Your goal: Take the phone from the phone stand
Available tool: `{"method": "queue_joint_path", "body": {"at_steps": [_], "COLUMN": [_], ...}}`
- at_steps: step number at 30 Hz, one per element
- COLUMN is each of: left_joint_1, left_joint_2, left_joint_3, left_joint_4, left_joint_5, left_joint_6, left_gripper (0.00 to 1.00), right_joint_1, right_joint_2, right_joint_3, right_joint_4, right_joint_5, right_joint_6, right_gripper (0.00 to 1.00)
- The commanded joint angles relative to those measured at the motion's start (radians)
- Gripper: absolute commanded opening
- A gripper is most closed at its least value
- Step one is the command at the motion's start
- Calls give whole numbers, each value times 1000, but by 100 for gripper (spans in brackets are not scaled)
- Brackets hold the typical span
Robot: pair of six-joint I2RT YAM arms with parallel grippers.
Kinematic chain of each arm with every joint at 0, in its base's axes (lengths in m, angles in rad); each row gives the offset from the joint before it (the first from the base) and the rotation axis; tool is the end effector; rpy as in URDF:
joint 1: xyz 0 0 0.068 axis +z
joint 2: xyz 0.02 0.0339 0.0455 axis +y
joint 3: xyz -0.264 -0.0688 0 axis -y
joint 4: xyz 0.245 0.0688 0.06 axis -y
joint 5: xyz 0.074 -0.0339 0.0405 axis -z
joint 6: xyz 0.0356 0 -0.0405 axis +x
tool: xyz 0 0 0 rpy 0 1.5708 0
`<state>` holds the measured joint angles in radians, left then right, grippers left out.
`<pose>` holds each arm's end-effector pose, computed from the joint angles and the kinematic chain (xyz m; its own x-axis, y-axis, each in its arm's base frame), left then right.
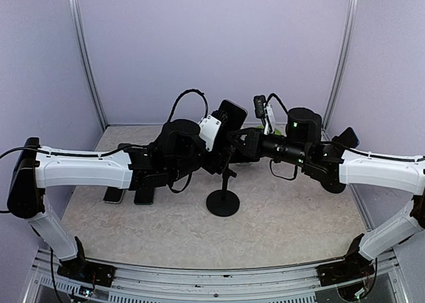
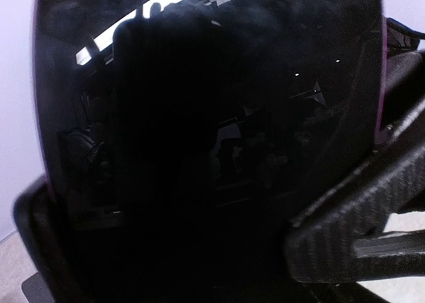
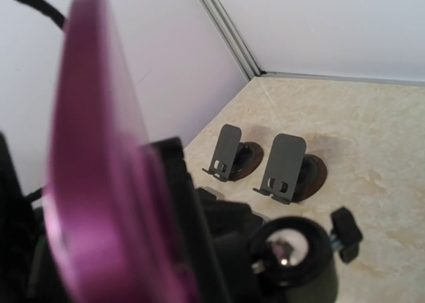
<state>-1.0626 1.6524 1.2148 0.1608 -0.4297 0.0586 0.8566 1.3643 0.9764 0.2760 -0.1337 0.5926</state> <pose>0.2033 -0.3345 0.2981 -0.0977 0.2847 -0.9536 0.6060 0.7771 0.1700 0.2086 0.2479 0.3226 -0.5274 0.2367 -0.8160 -0.6523 0.5026 0.5674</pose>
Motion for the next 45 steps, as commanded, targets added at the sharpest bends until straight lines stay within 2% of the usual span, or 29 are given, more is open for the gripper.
{"method": "queue_joint_path", "body": {"at_steps": [1,4,8,11,15,18,20,27,30,40,45], "left_joint_1": [-4,-4,-2,-2,-2,-2,-2,-2,-2,4,7], "left_joint_2": [-3,-27,-48,-55,-65,-68,-68,-69,-69,-72,-73], "left_joint_3": [15,-25,-54,-60,-74,-76,-76,-74,-73,-74,-75], "left_joint_4": [26,65,85,90,105,110,111,112,114,124,125], "left_joint_5": [-37,-32,-13,-9,3,6,8,14,13,14,17], "left_joint_6": [-3,0,11,19,29,31,31,35,37,36,31], "left_gripper": [72,62,53,48,45,45,45,43,43,41,40], "right_joint_1": [19,18,7,-14,-58,-70,-70,-70,-70,-70,-71], "right_joint_2": [-8,-21,-52,-70,-79,-87,-83,-35,-26,-17,-8], "right_joint_3": [34,22,-8,-27,-56,-66,-62,-54,-61,-81,-103], "right_joint_4": [45,43,66,71,95,102,99,96,96,65,92], "right_joint_5": [-32,-52,-80,-126,-236,-273,-289,-297,-287,-236,-231], "right_joint_6": [35,17,1,-9,-13,-28,-41,-25,-17,-8,9], "right_gripper": [0,0,20,28,41,56,60,60,52,42,32]}}
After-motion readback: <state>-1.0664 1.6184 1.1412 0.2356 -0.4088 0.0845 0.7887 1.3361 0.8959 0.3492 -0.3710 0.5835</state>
